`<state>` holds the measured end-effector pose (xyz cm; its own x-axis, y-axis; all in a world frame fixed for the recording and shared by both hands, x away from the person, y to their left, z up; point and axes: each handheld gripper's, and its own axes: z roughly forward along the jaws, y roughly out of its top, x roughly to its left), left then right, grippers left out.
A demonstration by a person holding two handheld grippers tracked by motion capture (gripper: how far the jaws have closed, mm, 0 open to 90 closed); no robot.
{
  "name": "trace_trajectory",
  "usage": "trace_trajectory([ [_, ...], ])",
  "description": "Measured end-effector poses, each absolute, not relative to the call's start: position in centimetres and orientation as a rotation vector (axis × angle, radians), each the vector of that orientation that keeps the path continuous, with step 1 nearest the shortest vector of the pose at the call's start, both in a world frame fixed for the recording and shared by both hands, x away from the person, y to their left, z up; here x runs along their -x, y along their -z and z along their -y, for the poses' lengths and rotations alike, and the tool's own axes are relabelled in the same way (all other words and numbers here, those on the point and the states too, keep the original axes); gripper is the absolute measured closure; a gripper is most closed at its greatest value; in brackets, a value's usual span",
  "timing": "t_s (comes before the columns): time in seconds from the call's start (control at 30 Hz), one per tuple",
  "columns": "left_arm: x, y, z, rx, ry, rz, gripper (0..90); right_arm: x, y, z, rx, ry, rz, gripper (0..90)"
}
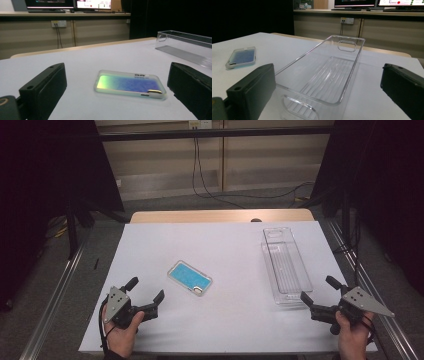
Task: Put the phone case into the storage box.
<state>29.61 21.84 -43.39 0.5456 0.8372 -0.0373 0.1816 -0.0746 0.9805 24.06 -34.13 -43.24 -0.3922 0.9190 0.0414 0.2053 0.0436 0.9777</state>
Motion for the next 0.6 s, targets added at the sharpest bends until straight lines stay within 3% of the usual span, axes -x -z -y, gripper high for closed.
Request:
trace_trajectory([
  [0.6,-29.79,43.3,-21.33,-1.584,-0.658,-0.894,2.4,-23.95,43.3,34.33,-1.155,-1.416,-1.663,0.0],
])
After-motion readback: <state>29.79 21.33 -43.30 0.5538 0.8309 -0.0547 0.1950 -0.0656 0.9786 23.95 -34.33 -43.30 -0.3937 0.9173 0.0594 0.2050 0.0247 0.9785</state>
